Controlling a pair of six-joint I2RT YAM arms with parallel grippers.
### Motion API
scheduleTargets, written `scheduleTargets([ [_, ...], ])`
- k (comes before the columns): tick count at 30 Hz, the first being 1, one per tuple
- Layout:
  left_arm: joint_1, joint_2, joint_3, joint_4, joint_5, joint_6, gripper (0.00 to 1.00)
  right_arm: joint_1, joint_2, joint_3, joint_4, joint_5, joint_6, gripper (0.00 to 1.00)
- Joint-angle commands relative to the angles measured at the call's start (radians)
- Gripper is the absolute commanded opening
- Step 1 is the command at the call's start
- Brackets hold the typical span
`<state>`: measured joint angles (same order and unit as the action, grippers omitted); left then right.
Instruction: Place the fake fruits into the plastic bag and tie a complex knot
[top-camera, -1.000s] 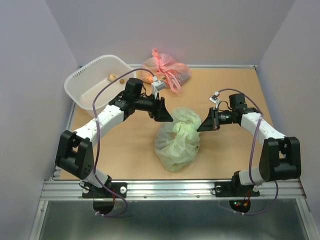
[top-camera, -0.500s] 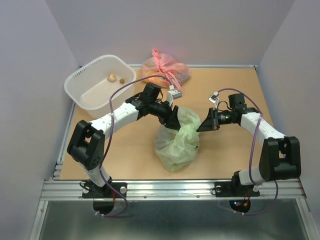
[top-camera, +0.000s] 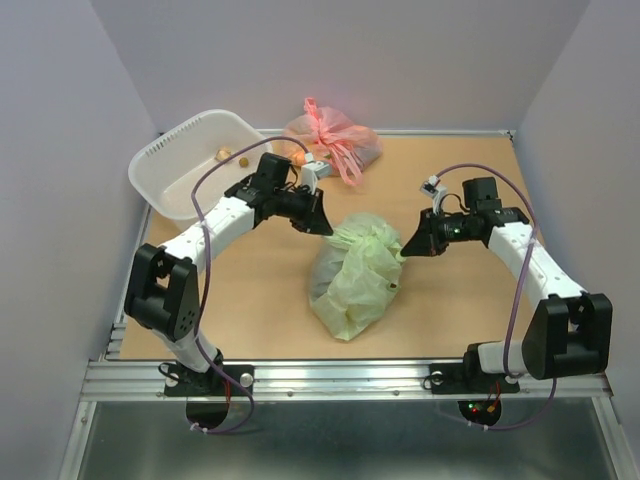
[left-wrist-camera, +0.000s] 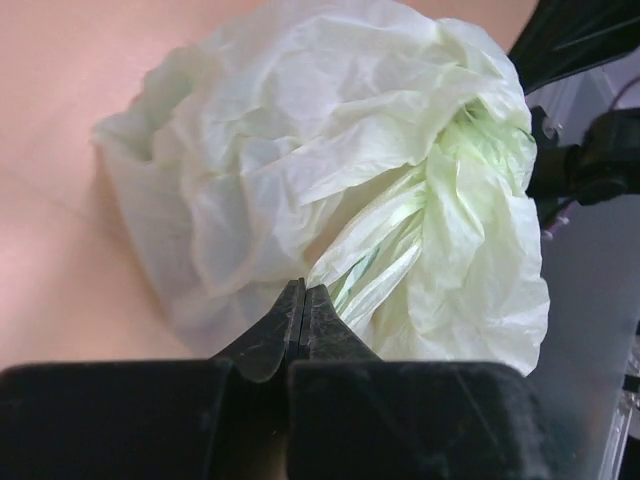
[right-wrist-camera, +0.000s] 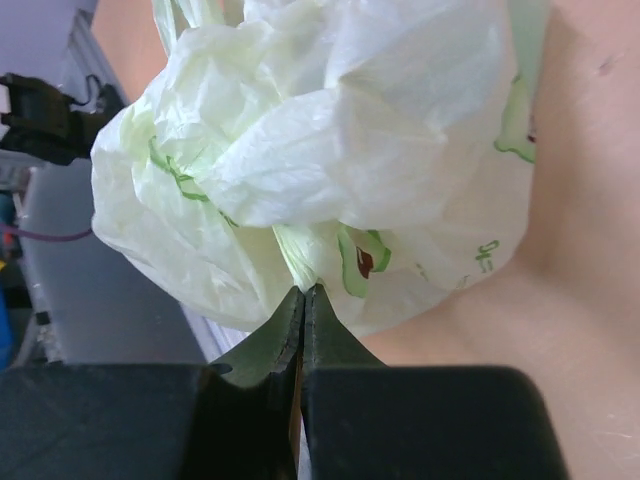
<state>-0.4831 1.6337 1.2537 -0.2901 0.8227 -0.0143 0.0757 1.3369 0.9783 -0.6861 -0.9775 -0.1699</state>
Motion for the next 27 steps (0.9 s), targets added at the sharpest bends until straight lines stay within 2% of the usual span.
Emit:
scheduleTargets([
  [1,0.07,-0.084,0.013,-0.07,-0.14,0.045,0.0,-0.002,-0.036,0.092,-0.133,0.175,-0.157,0.0],
  [8,0.118,-0.17,-0.026,-0.118,-0.293,0.115,0.0,-0.057,-0.035,0.125,-0.227,0.35,-0.313,0.0],
  [13,0.149,-0.247,-0.083,-0.119,-0.399,0.189,0.0,-0.129,-0.005,0.152,-0.262,0.405,-0.407,0.01],
  [17,0.147,-0.242,-0.086,-0.095,-0.352,0.221,0.0,-0.128,0.045,0.155,-0.256,0.363,-0.442,0.0],
  [19,0.147,-0.226,-0.063,-0.077,-0.276,0.24,0.0,-0.128,0.086,0.189,-0.254,0.321,-0.427,0.0],
  [20,0.147,-0.221,-0.054,-0.075,-0.249,0.255,0.05,-0.126,0.099,0.204,-0.254,0.282,-0.419,0.0],
  [21,0.146,-0.221,-0.036,-0.06,-0.209,0.266,0.18,-0.123,0.108,0.22,-0.265,0.258,-0.412,0.0],
  [22,0.146,-0.219,-0.03,-0.052,-0.191,0.272,0.24,-0.122,0.117,0.241,-0.27,0.237,-0.411,0.0],
  [23,0.144,-0.218,-0.022,-0.049,-0.18,0.275,0.3,-0.11,0.14,0.273,-0.274,0.226,-0.392,0.1],
  [24,0.13,-0.216,-0.007,-0.049,-0.184,0.277,0.41,-0.102,0.152,0.292,-0.292,0.211,-0.379,0.18],
  [25,0.123,-0.215,-0.001,-0.052,-0.183,0.281,0.48,-0.096,0.165,0.306,-0.3,0.203,-0.373,0.3],
  [26,0.117,-0.216,0.006,-0.053,-0.178,0.286,0.53,-0.093,0.172,0.316,-0.302,0.201,-0.361,0.6],
  [27,0.11,-0.219,0.012,-0.057,-0.163,0.29,0.64,-0.093,0.18,0.333,-0.3,0.203,-0.353,0.72],
])
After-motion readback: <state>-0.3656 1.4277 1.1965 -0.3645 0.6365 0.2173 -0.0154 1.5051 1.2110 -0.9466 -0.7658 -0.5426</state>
